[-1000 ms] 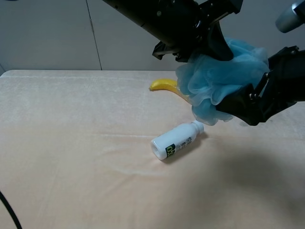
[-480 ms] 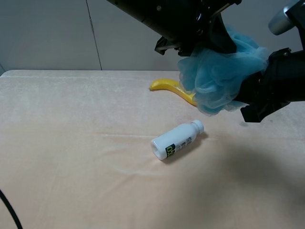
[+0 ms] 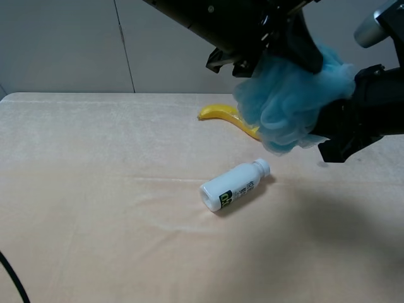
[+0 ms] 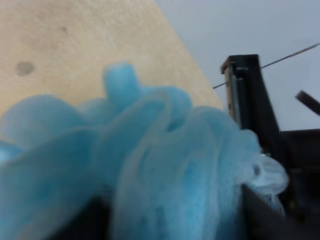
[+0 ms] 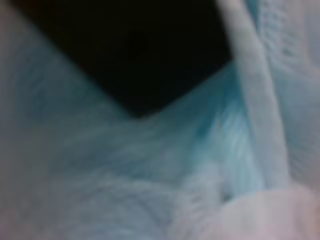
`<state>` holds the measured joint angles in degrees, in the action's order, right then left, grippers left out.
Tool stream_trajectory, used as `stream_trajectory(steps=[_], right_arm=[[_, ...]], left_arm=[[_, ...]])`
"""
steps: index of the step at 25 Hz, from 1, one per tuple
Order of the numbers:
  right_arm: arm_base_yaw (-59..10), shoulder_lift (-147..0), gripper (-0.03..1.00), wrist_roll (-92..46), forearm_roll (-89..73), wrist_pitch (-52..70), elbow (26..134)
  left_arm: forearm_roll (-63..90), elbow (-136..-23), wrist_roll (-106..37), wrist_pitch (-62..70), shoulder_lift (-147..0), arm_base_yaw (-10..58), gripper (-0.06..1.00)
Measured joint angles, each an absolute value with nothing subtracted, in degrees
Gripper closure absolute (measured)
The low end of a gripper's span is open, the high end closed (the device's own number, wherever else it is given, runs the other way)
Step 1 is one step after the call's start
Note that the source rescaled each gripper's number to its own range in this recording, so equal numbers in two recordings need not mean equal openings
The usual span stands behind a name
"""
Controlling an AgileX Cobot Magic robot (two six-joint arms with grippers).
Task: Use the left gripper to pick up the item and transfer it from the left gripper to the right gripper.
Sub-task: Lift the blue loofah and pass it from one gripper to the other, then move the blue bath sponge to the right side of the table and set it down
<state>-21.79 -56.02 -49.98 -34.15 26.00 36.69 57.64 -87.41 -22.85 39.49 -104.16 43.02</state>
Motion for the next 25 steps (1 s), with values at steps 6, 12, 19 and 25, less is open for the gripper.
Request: stream_trajectory(steps=[6, 12, 19, 25], right_arm=[[-21.8, -56.1, 0.95, -50.0, -34.2, 26.0, 36.7], [-21.8, -56.1, 0.95, -50.0, -34.2, 26.2, 36.7], [-21.8, -56.1, 0.95, -50.0, -34.5, 25.2, 36.7], [-21.8, -56.1, 0.95, -49.9, -34.9, 23.7, 36.7]], left_arm=[[58.2, -87.4, -22.8, 41.0, -104.0, 43.1, -0.02], [55.4, -87.4, -22.8, 43.7, -104.0, 43.1, -0.05], [53.7, -87.4, -21.8, 49.7, -102.8, 40.0, -0.05], [47.4, -87.4, -20.6, 56.7, -97.5, 34.4, -0.05]])
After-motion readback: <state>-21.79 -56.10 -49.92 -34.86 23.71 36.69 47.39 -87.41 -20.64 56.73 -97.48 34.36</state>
